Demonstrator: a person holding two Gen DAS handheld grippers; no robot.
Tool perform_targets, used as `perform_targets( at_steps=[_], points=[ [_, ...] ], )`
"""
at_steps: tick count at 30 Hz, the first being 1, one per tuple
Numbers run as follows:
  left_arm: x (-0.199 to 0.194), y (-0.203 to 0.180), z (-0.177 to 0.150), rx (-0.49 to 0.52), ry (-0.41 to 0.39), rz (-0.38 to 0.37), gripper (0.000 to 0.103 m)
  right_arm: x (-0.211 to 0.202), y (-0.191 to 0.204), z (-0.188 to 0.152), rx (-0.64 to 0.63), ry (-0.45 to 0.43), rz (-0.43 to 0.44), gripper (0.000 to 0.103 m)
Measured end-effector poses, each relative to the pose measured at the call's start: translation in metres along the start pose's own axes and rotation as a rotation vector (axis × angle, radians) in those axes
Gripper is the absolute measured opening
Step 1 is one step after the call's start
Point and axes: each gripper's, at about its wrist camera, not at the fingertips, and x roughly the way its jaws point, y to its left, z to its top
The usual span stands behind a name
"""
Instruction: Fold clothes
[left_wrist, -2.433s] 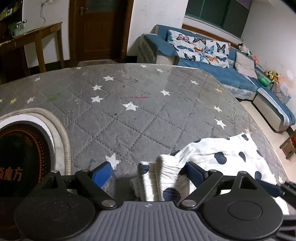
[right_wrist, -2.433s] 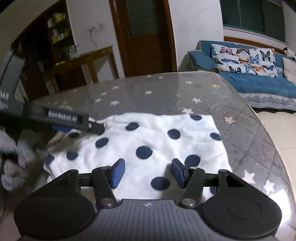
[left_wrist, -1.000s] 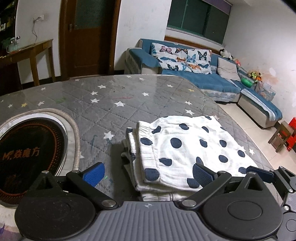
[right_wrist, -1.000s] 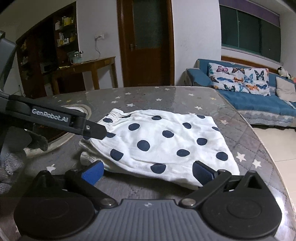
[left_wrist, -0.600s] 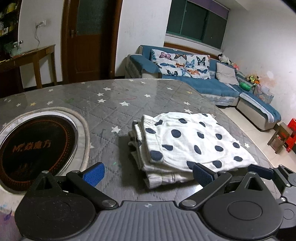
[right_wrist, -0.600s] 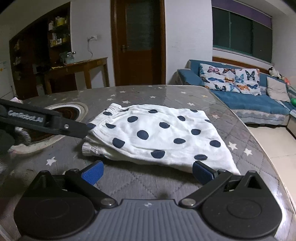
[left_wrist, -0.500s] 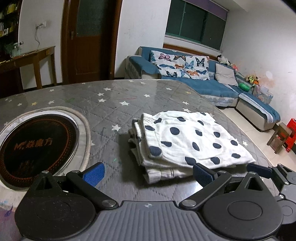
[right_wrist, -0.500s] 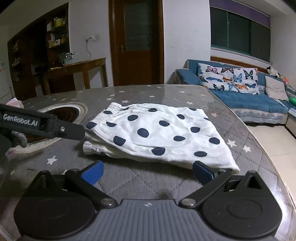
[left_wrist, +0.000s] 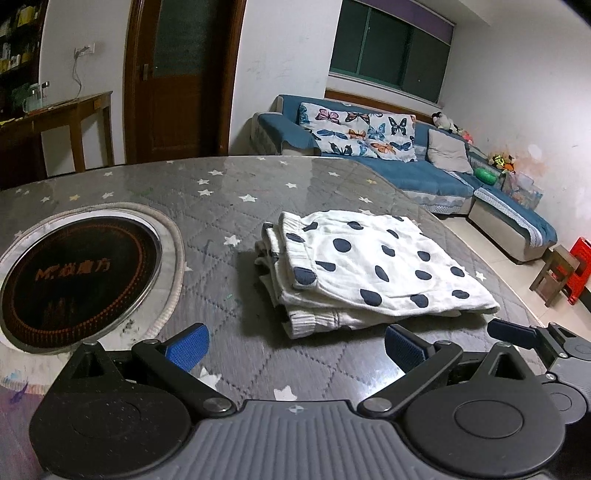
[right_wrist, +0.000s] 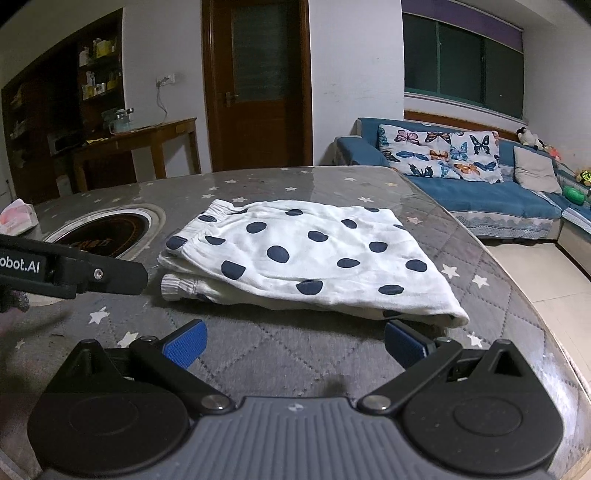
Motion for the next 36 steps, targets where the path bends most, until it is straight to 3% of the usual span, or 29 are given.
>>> perform_targets(
  at_steps=[36],
  points=[
    [-0.011,-0.012,-0.019,0.032,0.0,-0.006,0.103,-0.004,0.005,-0.013,0.027,0.012,-0.021,0.103]
  ],
)
